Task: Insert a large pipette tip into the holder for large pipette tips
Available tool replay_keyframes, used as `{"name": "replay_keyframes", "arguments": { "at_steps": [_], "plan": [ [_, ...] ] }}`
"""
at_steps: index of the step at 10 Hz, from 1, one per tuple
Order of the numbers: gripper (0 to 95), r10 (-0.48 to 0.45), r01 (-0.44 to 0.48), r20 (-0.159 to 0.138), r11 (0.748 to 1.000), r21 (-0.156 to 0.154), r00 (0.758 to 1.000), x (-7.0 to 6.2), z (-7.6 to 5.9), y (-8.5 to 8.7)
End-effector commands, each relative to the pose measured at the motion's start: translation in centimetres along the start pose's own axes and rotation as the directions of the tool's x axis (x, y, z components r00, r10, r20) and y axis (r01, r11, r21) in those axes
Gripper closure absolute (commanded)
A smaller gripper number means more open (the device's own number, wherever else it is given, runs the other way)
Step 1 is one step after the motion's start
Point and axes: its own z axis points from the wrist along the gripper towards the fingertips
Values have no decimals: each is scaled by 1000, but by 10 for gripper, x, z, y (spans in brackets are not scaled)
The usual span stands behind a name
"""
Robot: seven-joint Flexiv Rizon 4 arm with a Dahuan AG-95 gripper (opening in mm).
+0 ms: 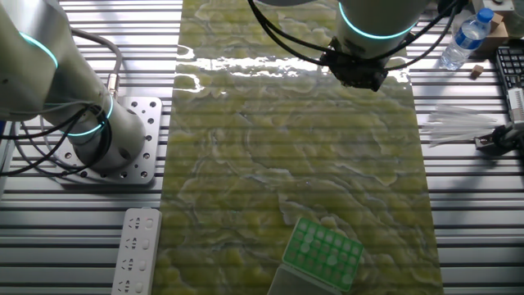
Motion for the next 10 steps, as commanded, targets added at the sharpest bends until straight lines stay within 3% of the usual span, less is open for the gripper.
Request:
{"name": "replay_keyframes", "arguments": {
  "at_steps": [1,6,10],
  "plan": [
    [950,-5,5,0,1000,-3,1000,-1,1,0],
    [950,-74,75,21,996,-53,997,-1,1,0],
    [950,-81,86,66,994,-72,995,-1,1,0]
  ]
}}
